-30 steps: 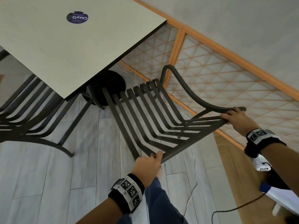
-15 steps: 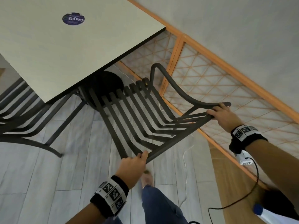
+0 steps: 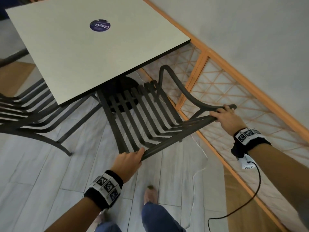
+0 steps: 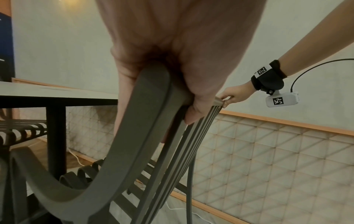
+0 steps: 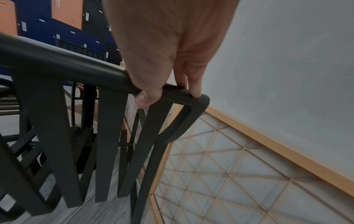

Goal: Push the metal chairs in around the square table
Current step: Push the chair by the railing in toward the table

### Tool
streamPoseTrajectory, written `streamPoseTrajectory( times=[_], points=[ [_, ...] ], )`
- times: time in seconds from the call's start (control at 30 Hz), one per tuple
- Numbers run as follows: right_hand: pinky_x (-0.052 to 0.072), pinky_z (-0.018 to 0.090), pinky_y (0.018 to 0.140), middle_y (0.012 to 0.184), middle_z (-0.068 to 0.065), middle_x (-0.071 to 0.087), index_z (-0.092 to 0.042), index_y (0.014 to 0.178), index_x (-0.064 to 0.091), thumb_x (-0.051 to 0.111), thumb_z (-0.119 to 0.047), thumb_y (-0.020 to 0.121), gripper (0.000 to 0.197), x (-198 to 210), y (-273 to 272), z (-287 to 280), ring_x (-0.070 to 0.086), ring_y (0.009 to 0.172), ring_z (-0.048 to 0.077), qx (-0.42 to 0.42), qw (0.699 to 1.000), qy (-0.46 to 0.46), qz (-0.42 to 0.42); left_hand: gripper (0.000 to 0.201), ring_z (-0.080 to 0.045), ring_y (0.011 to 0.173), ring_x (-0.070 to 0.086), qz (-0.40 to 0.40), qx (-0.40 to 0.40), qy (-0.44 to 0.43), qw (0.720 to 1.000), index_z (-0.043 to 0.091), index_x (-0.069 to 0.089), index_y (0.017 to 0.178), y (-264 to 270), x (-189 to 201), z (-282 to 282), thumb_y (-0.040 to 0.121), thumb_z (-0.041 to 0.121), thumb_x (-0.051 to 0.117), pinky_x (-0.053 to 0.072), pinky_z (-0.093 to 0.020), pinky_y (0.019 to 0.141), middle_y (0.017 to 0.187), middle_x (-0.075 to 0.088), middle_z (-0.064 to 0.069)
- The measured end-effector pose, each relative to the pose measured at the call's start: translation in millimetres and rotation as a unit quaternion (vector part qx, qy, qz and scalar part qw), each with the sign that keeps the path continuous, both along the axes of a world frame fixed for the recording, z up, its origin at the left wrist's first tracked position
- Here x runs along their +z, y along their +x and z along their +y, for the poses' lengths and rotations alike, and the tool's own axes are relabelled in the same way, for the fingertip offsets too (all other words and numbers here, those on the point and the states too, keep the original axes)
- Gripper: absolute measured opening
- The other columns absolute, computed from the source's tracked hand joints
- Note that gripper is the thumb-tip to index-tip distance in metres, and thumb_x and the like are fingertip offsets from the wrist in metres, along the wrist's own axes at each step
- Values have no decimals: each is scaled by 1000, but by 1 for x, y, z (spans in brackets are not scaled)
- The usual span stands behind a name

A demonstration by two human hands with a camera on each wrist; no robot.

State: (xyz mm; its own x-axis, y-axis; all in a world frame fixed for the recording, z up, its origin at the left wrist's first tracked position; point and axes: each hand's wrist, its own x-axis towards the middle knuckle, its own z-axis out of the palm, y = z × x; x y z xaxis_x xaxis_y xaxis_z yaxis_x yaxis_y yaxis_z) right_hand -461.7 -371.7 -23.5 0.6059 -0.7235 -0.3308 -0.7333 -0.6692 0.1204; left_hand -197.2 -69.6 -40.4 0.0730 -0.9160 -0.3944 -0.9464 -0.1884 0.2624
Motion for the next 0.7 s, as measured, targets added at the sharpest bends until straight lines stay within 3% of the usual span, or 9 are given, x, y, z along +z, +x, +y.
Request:
streamPoseTrajectory(
  times=[0.2,0.4,0.57,0.7],
  points=[
    [28,67,104,129,18,51,-21,121,48,45,-3,89,37,1,19,-31,26,130,46,15,1000,6,-14,35,-20,77,65,18,22,-11,1000,20,33,130,8,2,-21,97,33,36,56,-33,74,97,66,-5],
    [27,66,105,129,17,50,-22,121,48,44,0,89,39,3,26,-55,26,130,44,18,1000,20,-10,33,-14,71,59,50,35,-34,998,24,35,128,12,-3,-35,97,34,38,51,-25,70,96,66,-2],
    [24,67,105,128,17,51,-20,117,50,44,-2,90,33,7,40,-65,26,130,45,21,999,15,-28,33,-20,71,63,35,35,-38,998,26,34,128,29,-1,-43,96,34,38,56,-34,69,88,66,-2],
    [27,68,103,130,16,51,-21,118,51,48,-3,89,34,8,44,-75,26,129,45,17,1000,23,-11,32,-15,64,54,28,32,-51,998,25,35,126,24,1,-48,96,34,37,47,-25,61,85,64,-1]
  ],
)
